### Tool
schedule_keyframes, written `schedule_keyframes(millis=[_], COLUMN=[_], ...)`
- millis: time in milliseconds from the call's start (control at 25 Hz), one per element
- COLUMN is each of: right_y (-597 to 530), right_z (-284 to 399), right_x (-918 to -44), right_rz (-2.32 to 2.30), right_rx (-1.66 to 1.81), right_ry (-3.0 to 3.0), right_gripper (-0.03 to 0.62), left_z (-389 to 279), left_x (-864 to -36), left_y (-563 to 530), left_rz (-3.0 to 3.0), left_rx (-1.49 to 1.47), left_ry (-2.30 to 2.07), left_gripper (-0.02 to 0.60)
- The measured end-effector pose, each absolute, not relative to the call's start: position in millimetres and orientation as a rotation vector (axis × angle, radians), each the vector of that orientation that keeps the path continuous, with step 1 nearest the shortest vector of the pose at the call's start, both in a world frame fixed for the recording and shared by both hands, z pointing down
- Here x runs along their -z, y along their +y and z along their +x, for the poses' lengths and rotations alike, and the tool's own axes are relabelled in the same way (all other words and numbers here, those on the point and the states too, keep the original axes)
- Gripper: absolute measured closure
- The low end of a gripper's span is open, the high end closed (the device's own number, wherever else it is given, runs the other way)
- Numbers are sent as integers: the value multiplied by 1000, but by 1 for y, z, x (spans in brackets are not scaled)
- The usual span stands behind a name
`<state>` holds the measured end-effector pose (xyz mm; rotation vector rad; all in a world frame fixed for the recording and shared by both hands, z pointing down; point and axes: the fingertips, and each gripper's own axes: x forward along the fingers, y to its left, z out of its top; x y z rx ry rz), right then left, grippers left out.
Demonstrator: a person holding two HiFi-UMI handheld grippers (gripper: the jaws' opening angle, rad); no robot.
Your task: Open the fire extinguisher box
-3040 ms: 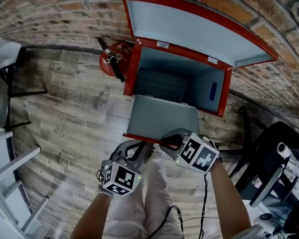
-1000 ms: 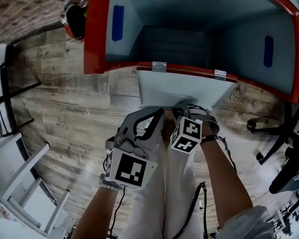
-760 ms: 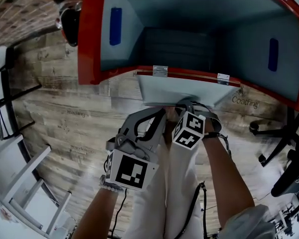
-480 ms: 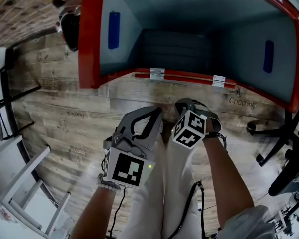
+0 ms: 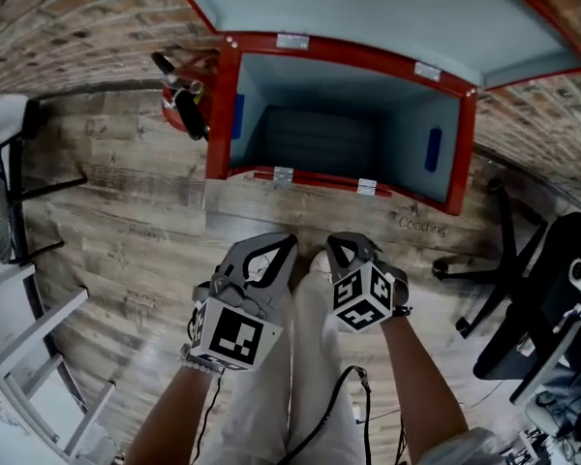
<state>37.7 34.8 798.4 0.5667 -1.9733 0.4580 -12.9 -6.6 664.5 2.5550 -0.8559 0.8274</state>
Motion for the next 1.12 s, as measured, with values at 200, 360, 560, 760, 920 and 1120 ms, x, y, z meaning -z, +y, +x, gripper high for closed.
schedule_keyframes(millis=[200, 360, 560, 760, 920, 1120], right_y=[16, -3, -11, -8, -5, -10], right_z=[51, 57, 58, 57, 57, 65], right_x=[-704, -633, -547, -470, -416, -355], right_rz=[721, 825, 926, 962, 993, 1102], right_rx=[-499, -480, -453, -401, -340, -294], right_ry=[-2027, -2082, -2151, -2211, -2239, -2271], right_gripper=[589, 589, 589, 589, 589, 589], left_z=[-10, -8, -7, -6, -6, -3], left_x=[-596, -542, -470, -397, -347, -291], left_y=[-14, -23, -23, -32, -36, -35], left_rz=[2588, 2632, 2671, 2695, 2735, 2818], left_rx=[-811, -813, -775, -710, -667, -647], left_ry=[-888, -901, -936, -985, -990, -959], left_gripper=[583, 583, 583, 583, 583, 583])
